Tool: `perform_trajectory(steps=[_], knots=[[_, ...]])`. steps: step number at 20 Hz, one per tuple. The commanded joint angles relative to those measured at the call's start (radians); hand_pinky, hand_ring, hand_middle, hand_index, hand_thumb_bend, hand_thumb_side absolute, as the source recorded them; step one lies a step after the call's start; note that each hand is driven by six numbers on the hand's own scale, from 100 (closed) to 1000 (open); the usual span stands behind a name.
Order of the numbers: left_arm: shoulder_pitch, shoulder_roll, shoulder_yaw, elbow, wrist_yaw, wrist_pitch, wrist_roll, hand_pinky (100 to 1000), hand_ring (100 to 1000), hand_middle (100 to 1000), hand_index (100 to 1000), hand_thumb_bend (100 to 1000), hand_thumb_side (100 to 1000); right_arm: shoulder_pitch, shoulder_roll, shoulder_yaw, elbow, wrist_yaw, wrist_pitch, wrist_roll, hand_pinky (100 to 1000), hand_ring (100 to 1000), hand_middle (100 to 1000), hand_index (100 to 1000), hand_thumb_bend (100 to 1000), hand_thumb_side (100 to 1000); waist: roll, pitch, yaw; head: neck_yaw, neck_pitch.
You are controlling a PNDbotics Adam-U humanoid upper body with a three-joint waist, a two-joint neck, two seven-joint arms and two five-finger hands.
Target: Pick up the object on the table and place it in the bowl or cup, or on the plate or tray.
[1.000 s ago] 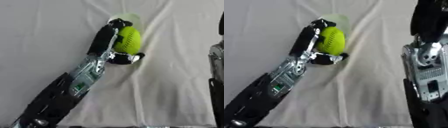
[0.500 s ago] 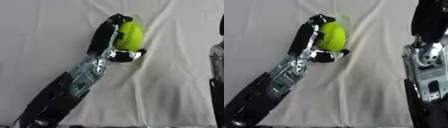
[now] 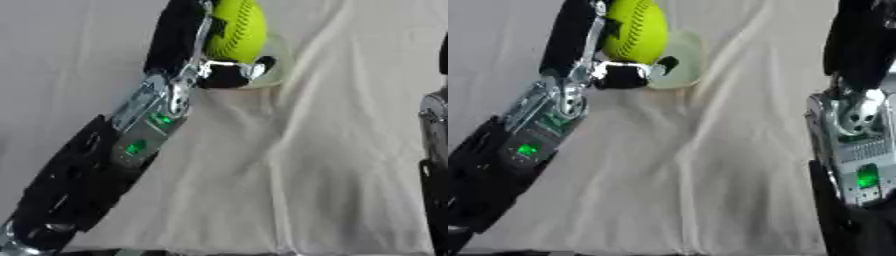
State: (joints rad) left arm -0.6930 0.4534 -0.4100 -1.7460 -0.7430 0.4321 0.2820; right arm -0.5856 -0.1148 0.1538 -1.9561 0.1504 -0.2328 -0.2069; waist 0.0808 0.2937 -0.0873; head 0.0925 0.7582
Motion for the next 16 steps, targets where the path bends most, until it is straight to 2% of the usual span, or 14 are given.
perform_trajectory(steps=[1,6,9,12,16], knots=[[-0.047,0.03,0.032,0.032,-0.002,0.016,-0.033,100,100,341,232,289,100,-0.003,-0.006,0.001,-0.014,0.0,-0.001,0.003,520,825,814,875,100,870,-0.001,-0.031,-0.002,-0.002,0.001],[-0.101,0.02,0.041,0.142,0.067,0.03,-0.051,100,100,421,233,280,100,0.003,-0.007,0.002,-0.011,0.0,-0.001,0.005,520,825,814,875,100,870,0.004,-0.041,-0.008,-0.01,0.01],[-0.127,0.01,0.044,0.196,0.175,0.03,-0.049,100,100,473,233,243,100,0.007,-0.008,0.003,-0.008,0.0,-0.001,0.006,521,825,814,875,100,869,0.008,-0.047,-0.009,-0.016,0.012],[-0.151,0.007,0.043,0.25,0.268,0.024,-0.033,100,100,490,232,244,100,0.009,-0.009,0.004,-0.006,0.0,-0.002,0.007,521,825,814,875,100,869,0.013,-0.052,-0.01,-0.021,0.012],[-0.178,-0.002,0.036,0.323,0.327,0.013,-0.014,100,100,503,233,265,100,0.011,-0.009,0.005,-0.004,0.0,-0.002,0.008,521,825,814,875,100,868,0.018,-0.056,-0.014,-0.023,0.012]])
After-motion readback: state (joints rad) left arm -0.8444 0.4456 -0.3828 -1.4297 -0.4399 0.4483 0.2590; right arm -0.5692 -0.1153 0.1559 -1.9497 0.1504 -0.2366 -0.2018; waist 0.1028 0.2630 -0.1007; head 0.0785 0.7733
